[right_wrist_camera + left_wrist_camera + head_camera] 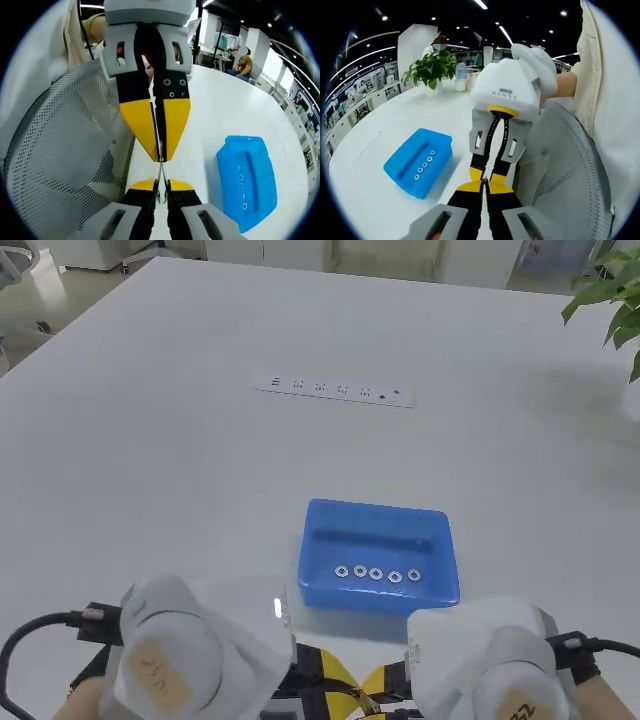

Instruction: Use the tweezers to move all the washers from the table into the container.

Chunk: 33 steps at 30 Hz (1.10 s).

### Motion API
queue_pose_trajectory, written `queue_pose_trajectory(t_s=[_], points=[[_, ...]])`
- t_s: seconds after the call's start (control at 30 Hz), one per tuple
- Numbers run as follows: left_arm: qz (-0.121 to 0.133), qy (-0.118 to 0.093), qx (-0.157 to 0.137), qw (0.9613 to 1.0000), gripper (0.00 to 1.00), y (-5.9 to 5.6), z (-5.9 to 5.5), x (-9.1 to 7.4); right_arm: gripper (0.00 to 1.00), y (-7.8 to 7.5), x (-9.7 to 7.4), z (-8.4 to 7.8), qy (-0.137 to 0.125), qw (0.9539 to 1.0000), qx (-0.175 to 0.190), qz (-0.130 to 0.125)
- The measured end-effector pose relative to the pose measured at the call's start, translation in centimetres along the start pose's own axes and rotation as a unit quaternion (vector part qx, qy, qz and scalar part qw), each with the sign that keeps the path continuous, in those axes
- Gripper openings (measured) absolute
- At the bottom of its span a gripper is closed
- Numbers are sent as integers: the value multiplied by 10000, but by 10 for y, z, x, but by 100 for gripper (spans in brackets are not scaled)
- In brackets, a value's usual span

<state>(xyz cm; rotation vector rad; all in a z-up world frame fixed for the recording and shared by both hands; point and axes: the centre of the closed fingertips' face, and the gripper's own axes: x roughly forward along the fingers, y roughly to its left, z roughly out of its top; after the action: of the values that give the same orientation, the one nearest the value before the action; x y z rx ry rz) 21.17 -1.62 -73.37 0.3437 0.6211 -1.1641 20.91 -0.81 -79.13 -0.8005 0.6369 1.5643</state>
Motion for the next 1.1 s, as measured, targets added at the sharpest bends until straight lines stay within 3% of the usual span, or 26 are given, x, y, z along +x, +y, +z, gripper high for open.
queue_pose_trajectory(t_s=[0.27,0.43,0.6,0.73,0.9,0.93,1.0,1.07,1.1], points=[[10,197,18,9998,0,7,-9,-5,8,-2,6,4,-214,9994,249,-44],[-33,419,-2,9991,0,11,-19,-8,26,-4,6,0,-262,9982,419,-346],[-65,736,125,9972,0,15,-31,-8,29,-2,-7,-12,-423,9931,960,-519],[-94,929,135,9955,0,17,-41,-4,27,-8,-23,-23,-635,9835,1455,-869],[-181,1179,216,9926,0,21,-53,4,27,-16,-41,-36,-846,9650,2113,-1305],[-205,1227,208,9920,0,22,-55,6,27,-19,-46,-38,-924,9592,2250,-1444],[-282,1375,261,9898,0,23,-62,11,27,-22,-54,-43,-979,9519,2409,-1622],[-363,1663,457,9843,0,24,-73,15,27,-25,-62,-46,-1110,9435,2575,-1764],[-392,1775,541,9818,0,24,-77,17,27,-25,-63,-46,-1128,9423,2604,-1775]])
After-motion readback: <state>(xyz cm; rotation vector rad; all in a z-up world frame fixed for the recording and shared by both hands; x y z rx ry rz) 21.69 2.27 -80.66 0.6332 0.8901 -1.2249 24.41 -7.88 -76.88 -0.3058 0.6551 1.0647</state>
